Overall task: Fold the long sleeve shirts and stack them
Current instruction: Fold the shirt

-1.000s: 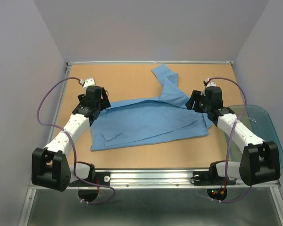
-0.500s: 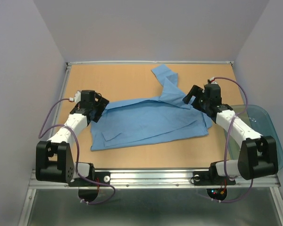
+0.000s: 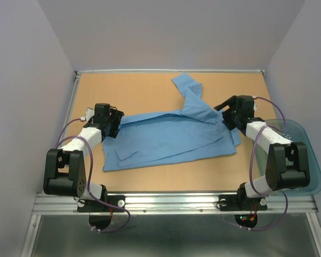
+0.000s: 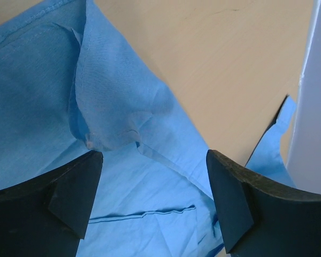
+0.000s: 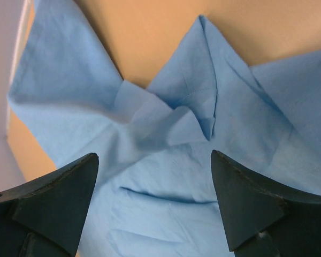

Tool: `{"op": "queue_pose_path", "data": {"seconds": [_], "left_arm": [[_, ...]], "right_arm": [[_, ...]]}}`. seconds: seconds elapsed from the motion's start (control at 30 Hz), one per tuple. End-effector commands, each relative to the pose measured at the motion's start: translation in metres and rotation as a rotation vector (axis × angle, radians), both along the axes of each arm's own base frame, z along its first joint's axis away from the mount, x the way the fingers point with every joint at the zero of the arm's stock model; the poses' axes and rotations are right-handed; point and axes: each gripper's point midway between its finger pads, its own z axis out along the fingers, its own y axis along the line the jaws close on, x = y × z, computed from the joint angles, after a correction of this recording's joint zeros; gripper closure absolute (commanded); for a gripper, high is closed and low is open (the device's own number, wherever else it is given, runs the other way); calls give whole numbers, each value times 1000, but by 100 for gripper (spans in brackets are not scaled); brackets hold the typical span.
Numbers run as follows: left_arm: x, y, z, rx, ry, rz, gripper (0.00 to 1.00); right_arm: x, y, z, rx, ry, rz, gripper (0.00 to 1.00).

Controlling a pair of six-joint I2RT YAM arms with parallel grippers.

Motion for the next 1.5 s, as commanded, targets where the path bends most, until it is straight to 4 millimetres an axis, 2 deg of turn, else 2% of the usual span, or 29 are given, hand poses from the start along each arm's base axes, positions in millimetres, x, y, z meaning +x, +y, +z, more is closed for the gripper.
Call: {"op": "queue_pose_path", "data": {"seconds": [0.0, 0.17, 0.33, 0.47, 0.53, 0.63, 0.67, 0.8, 1.03, 1.2, 1.3, 1.33, 1.4, 1.47], "left_arm": [[8, 5, 1, 0, -41, 44, 12], [9, 4, -4, -3, -28, 50, 14], [10, 8, -10, 11, -14, 68, 23], [5, 11, -15, 28, 1, 65, 35], [2, 13, -17, 47, 5, 63, 51], [-2, 17, -17, 77, 9, 53, 62], [-3, 18, -16, 91, 6, 46, 69], [-7, 23, -15, 154, 6, 10, 80], [-9, 32, -6, 253, -17, -33, 83], [-7, 33, -4, 283, -21, -61, 83], [-6, 33, -4, 297, -21, -73, 83], [-6, 35, -4, 311, -18, -79, 83], [-5, 36, -6, 326, -13, -88, 83], [-5, 39, -7, 355, -7, -97, 83]], "right_arm": [[23, -3, 25, 165, -110, -96, 11], [24, -2, 21, 163, -107, -93, 11], [23, 0, 14, 187, -95, -96, 12], [21, -1, 7, 221, -79, -133, 13], [22, 0, 4, 250, -70, -152, 14], [24, 0, 3, 281, -64, -178, 15], [24, 0, 0, 289, -54, -185, 15], [26, 2, -8, 309, -31, -199, 17], [33, 4, -23, 344, -8, -216, 32], [40, 4, -26, 344, -12, -212, 42], [42, 4, -27, 334, -13, -207, 60], [41, 4, -23, 332, -23, -203, 75], [41, 3, -14, 313, -48, -190, 91], [41, 2, 1, 290, -88, -168, 97]]}}
